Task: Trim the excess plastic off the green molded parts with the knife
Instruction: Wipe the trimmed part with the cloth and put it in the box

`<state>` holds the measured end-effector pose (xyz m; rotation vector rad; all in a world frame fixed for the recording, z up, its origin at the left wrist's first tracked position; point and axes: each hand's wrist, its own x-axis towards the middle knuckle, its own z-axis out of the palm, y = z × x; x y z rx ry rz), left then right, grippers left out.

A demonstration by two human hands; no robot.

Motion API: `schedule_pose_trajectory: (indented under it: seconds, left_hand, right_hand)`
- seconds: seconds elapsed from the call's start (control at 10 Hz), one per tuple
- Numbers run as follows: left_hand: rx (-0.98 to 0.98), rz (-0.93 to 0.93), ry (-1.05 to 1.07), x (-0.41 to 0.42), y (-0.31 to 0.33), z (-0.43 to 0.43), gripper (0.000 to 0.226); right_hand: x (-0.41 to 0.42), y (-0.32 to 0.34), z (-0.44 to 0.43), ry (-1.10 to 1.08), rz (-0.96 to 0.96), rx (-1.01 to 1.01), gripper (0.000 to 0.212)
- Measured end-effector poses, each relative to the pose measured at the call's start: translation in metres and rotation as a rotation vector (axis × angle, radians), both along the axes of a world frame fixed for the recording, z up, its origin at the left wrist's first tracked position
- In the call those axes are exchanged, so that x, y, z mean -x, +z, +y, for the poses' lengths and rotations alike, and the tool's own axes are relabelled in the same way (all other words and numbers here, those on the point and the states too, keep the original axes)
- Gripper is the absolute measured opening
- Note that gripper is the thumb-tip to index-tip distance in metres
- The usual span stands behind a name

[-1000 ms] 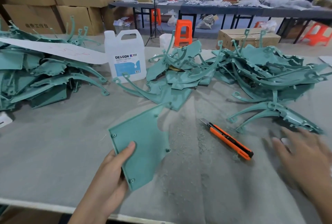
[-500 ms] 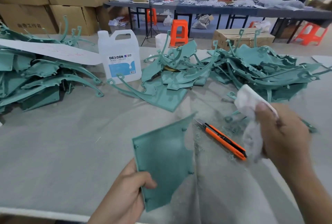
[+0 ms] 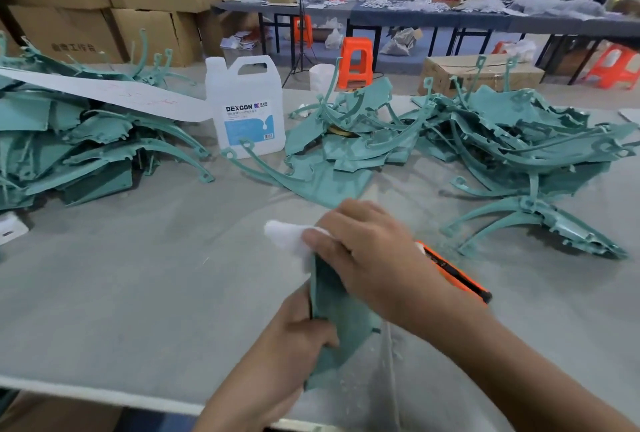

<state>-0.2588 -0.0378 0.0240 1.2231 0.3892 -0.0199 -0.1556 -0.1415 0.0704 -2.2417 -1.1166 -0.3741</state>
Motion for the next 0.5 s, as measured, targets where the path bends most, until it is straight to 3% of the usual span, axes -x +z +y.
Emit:
schedule_pose_trajectory:
  seconds: [0.1,0.2,0.3,0.4,0.5]
  left_hand:
    - [-0.751,0.361,0.118,-0.016,0.003,-0.013,0.022]
    - [0.264,0.032,-0.060,0.008,0.018,-0.003,0.042]
    - [0.226,-0.144,-0.104,-0.012,0.002,0.003,0.045]
    - [0.298,-0.183,-0.096,-0.022,-0.005,0.006,0.062]
    - [0.283,-0.220,-0.128,-0.020,-0.008,0.010,0.061]
  right_hand:
    - [0.033,-0.013,0.009,0.095,-0.012,-0.131,0.040]
    - [0.019,-0.030,-0.002,-0.115,0.002,-0.245,0.029]
    - [0.023,-0.048,-0.001,-0.257,0.036,-0.254,0.028]
    - [0.046,-0.067,0.003,-0.135,0.094,-0.314,0.021]
    - [0.025,-0.068,-0.001,-0.214,0.075,-0.320,0.020]
